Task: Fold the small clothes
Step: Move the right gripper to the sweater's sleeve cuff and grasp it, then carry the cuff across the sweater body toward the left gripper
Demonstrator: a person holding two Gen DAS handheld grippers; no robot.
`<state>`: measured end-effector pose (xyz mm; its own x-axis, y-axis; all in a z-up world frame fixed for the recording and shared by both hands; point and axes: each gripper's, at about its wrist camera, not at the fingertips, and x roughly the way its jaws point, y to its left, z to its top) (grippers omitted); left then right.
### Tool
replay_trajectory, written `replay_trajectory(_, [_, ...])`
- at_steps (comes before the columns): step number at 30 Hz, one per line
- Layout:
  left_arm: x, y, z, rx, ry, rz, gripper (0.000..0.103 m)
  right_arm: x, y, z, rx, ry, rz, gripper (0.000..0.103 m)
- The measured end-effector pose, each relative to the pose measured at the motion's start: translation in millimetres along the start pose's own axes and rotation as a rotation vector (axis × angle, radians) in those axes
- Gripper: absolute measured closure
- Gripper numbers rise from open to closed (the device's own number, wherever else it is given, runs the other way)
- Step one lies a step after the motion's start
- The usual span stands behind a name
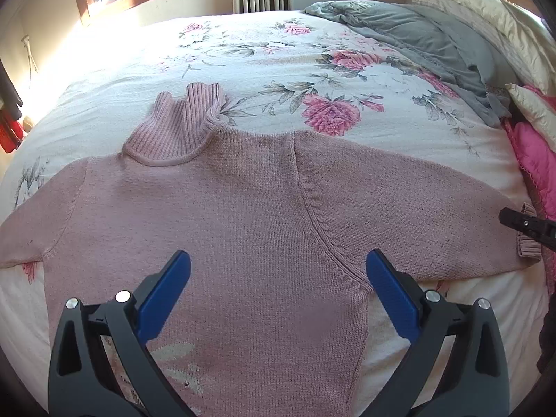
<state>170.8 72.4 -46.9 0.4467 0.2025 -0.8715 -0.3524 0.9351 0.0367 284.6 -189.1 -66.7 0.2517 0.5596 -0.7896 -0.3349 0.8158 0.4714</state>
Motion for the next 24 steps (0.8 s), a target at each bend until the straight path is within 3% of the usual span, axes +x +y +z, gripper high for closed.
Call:
replay_trajectory(2, [0.3,0.5,-0.6,0.006,0.0,-0.002,0.003,2.0,3.0,-3.8,0.001,0.0,-0.016,0.099])
replay_trajectory(4, [0.7,1.9,-2.6,0.011,0.002,0.0,0.003,-14.2,-8.8,-6.6,-0.009,-0.037,-0.161,0.081])
replay_trajectory(6, [2.6,3.7,-4.5,0.013,0.009,0.003,0.004,-31.5,-22.4,-5.3,-0.024,-0.07,-0.357,0.038])
replay_trajectory(9, [8.9,4.9,-7.1,0.006,0.024,0.006,0.004,-40.1,-54.6,-3.9,-0.077,-0.042,-0.646,0.028])
replay_trajectory(11, [12.9,3.9,-8.9,-0.001,0.035,0.004,0.004,-34.5,-79.6,-6.1,-0.081,0.02,-0.696,0.023])
replay_trajectory(14, [16.5,-1.2,-11.9,0.006,0.047,0.001,0.004,-14.0,-114.0,-15.3,-0.058,0.099,-0.761,0.023])
replay_trajectory(17, [16.2,-7.4,-14.3,0.033,0.046,0.001,0.004,-12.0,-145.2,-22.6,0.037,0.076,-0.659,0.026])
replay_trajectory(19, [15.2,-8.8,-15.1,0.047,0.043,0.003,0.003,-19.1,-149.4,-23.2,0.066,0.056,-0.631,0.047])
replay_trajectory(21, [14.1,-7.3,-15.1,0.048,0.04,0.006,0.004,-28.0,-141.7,-21.9,0.043,0.047,-0.624,0.081])
replay_trajectory(23, [13.1,-4.6,-15.0,0.04,0.041,0.003,0.004,-36.7,-128.8,-20.5,0.016,0.032,-0.596,0.091])
replay_trajectory(24, [12.9,-3.4,-15.2,0.038,0.042,0.005,0.004,-42.8,-120.9,-20.4,0.004,0.016,-0.58,0.092])
